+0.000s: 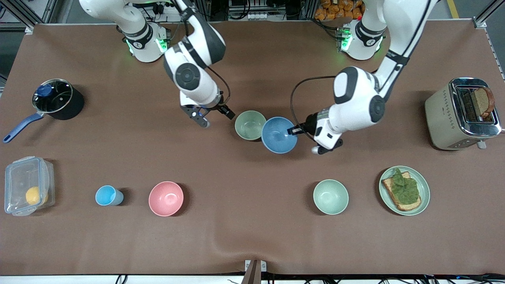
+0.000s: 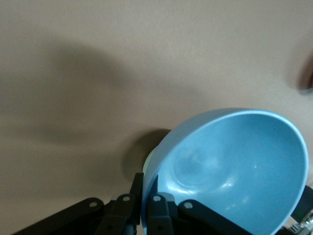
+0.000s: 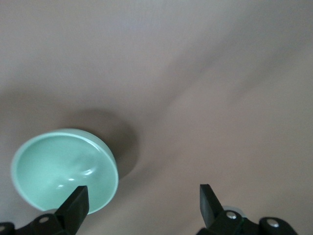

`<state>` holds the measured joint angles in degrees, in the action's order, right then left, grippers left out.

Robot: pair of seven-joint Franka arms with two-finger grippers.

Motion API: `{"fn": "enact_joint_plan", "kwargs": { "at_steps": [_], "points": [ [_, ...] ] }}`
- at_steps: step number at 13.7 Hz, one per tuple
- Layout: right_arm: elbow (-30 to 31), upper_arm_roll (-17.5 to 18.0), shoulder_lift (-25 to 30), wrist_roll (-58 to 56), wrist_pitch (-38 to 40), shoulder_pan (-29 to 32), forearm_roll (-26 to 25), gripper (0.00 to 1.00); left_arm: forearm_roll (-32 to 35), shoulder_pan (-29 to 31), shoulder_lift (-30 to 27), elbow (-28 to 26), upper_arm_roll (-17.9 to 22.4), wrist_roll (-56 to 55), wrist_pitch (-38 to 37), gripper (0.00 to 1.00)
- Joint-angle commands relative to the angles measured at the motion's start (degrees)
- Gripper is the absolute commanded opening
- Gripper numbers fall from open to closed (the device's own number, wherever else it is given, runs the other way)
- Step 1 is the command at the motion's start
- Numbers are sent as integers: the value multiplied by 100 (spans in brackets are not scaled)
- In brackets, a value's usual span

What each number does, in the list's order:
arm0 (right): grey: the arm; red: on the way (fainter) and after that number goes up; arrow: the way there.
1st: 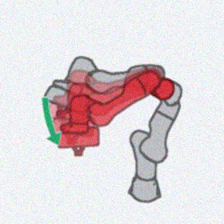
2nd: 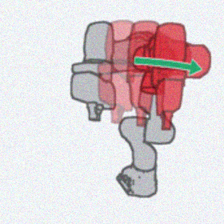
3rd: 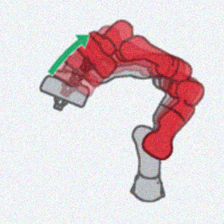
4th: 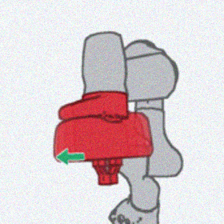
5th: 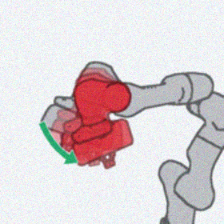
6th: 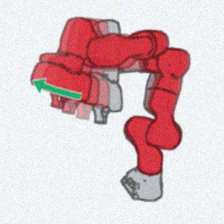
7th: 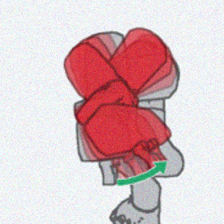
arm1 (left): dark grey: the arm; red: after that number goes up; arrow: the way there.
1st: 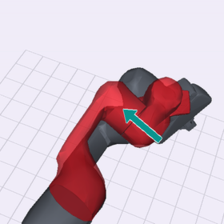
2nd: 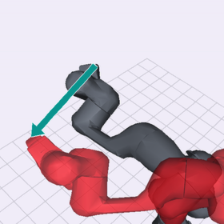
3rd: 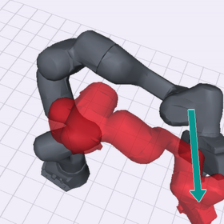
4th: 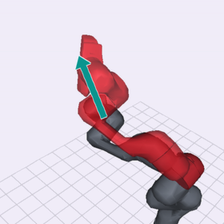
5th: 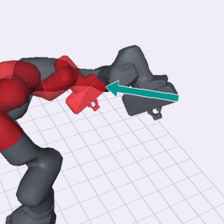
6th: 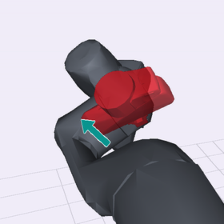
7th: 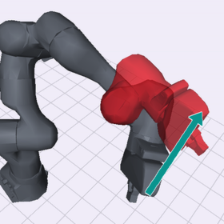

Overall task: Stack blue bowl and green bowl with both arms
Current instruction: 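Lower the blue bowl into the green bowl held by the right gripper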

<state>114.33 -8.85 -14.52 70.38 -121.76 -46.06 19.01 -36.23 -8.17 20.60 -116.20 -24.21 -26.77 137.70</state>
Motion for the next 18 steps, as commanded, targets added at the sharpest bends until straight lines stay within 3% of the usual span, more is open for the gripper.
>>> {"fn": "enact_joint_plan", "kwargs": {
  "at_steps": [1, 3, 4, 7, 9, 11, 18],
  "points": [
    [-78, 15, -68, -129, -258, 211, -2, 100, 37, -473, 49, -148, -5, -442, 441, 0],
    [-104, 41, -182, -69, -375, 491, 338, 100, 55, -668, 225, -122, -5, -662, 617, 0],
    [-78, 41, -357, -34, -392, 449, 1028, 100, 55, -817, 252, -113, 4, -724, 652, 0],
    [45, 50, -683, -7, -375, 615, 1779, 100, 81, -1116, 523, -78, 39, -874, 985, 0],
    [19, 42, -1208, -199, -619, 713, 2621, 100, 81, -1170, 621, -61, 48, -926, 1101, 0],
    [36, 50, -1491, -577, -980, 677, 3089, 100, 81, -1205, 717, 44, 57, -944, 1110, 0],
    [28, 59, -1738, -1350, -928, 853, 4575, 100, 134, -1284, 876, 124, 65, -962, 1110, 0]
  ]
}}
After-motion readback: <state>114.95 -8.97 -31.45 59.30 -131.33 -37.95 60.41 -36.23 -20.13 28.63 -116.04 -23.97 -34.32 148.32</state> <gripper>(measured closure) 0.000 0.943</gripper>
